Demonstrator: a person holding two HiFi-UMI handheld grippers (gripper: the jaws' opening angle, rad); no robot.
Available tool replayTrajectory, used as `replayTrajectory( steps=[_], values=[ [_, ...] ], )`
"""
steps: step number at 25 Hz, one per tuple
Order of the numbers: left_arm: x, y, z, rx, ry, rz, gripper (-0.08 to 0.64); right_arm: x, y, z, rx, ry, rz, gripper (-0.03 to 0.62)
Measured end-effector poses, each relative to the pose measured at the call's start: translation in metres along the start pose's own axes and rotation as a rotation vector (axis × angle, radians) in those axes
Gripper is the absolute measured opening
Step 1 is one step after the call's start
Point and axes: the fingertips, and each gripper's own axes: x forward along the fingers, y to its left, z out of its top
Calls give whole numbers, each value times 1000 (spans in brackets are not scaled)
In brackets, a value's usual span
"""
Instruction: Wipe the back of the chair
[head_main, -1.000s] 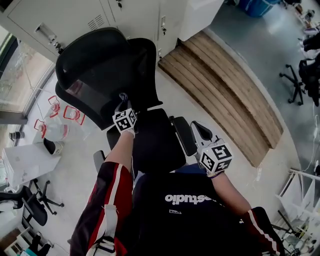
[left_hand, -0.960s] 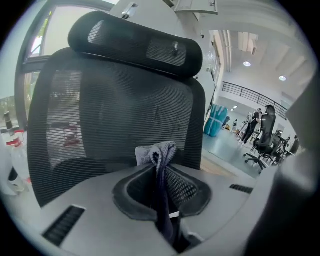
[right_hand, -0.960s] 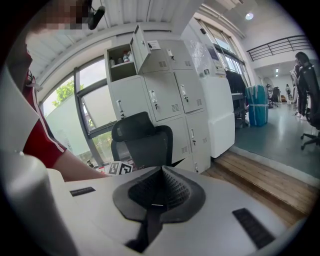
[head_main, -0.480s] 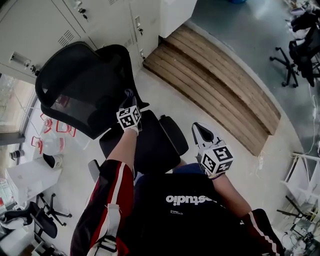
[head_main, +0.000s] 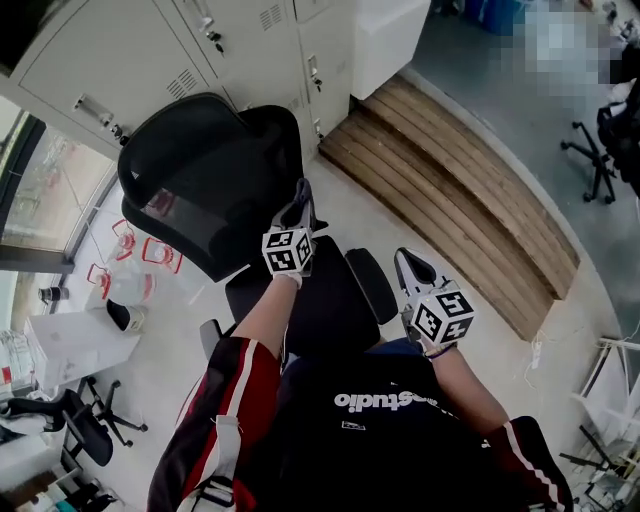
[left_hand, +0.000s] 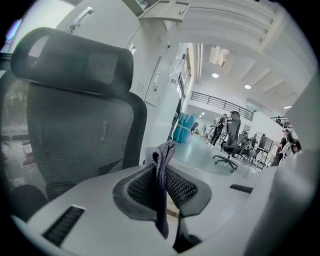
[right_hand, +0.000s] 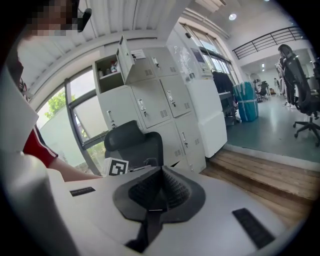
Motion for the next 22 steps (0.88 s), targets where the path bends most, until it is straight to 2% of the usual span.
replayTrajectory(
  steps=[3,7,12,16,22],
  values=[
    [-43,8,15,35,-19,4,58,7,27,10,-7,-11,49,15],
    [-114,36,36,20,-68,62,58,22,66,19,-12,-18,123,15],
    [-218,51,68,80,-161,116,58,42,135,21,-61,-13,231,15],
    [-298,49,85,88,-222,149,58,43,195,22,-96,-23,297,15],
    [-380,54,94,99,-261,154,60,31,249,15,-127,-47,299,15]
  ],
)
